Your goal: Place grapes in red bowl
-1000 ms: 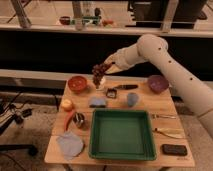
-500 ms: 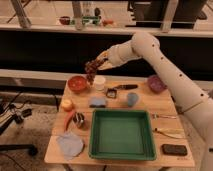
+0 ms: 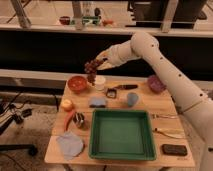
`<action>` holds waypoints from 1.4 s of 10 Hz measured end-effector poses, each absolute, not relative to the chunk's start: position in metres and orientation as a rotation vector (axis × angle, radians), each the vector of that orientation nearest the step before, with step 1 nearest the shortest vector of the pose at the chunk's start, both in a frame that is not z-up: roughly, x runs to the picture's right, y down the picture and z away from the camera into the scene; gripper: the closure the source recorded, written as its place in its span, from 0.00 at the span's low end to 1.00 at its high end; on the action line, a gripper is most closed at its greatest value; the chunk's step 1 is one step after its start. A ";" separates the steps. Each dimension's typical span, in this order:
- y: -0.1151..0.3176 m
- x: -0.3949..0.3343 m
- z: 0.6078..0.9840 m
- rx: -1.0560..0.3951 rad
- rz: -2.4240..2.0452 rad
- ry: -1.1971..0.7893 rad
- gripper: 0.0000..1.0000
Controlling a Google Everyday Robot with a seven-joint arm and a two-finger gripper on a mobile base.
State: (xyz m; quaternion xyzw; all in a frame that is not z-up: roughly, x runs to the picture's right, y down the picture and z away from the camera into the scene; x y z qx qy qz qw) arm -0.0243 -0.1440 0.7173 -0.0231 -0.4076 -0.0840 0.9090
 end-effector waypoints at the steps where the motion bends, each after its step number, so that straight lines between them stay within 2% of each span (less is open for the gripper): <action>1: -0.146 -0.035 0.722 -0.042 -0.169 -0.860 1.00; 6: -0.159 -0.086 0.760 -0.023 -0.124 -0.985 1.00; 14: -0.168 -0.136 0.789 -0.015 -0.119 -1.090 1.00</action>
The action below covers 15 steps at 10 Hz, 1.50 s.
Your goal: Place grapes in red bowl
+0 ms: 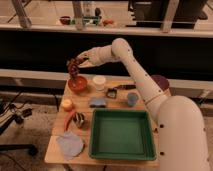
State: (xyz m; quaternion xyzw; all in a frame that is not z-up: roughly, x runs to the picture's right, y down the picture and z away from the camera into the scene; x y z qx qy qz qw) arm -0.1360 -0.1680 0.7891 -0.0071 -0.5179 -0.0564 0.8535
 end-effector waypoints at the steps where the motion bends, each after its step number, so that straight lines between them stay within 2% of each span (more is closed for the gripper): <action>1: -0.168 -0.139 0.793 -0.016 -0.119 -1.096 1.00; 15: -0.157 -0.185 0.845 -0.057 -0.154 -1.165 1.00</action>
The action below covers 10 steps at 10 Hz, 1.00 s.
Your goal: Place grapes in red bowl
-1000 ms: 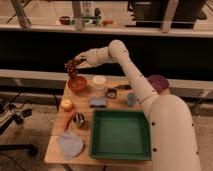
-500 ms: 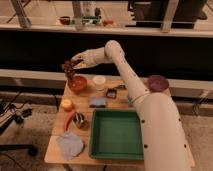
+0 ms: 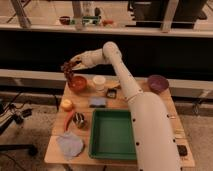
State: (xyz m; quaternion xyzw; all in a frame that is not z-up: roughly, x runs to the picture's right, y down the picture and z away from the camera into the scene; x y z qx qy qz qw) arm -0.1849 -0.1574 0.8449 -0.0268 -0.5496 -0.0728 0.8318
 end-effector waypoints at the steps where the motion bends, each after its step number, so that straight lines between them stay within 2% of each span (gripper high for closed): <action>1: -0.156 -0.186 0.849 -0.061 -0.152 -1.167 1.00; 10: -0.147 -0.181 0.881 -0.083 -0.133 -1.142 1.00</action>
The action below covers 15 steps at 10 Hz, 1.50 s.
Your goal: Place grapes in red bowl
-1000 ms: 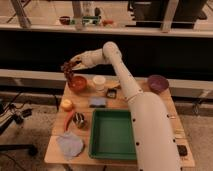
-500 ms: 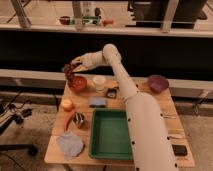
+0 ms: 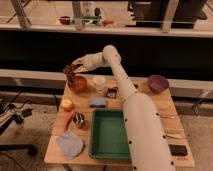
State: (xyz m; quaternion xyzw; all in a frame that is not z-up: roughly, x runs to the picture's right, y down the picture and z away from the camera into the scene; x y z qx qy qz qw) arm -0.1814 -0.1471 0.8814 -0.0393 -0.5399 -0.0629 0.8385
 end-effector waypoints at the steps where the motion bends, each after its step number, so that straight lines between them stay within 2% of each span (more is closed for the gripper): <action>1: -0.146 -0.180 0.885 -0.085 -0.130 -1.138 1.00; 11: -0.145 -0.172 0.911 -0.096 -0.125 -1.105 1.00; 12: -0.144 -0.172 0.912 -0.097 -0.125 -1.104 0.97; 14: -0.145 -0.171 0.912 -0.096 -0.124 -1.103 0.81; 15: -0.145 -0.171 0.912 -0.096 -0.124 -1.102 0.69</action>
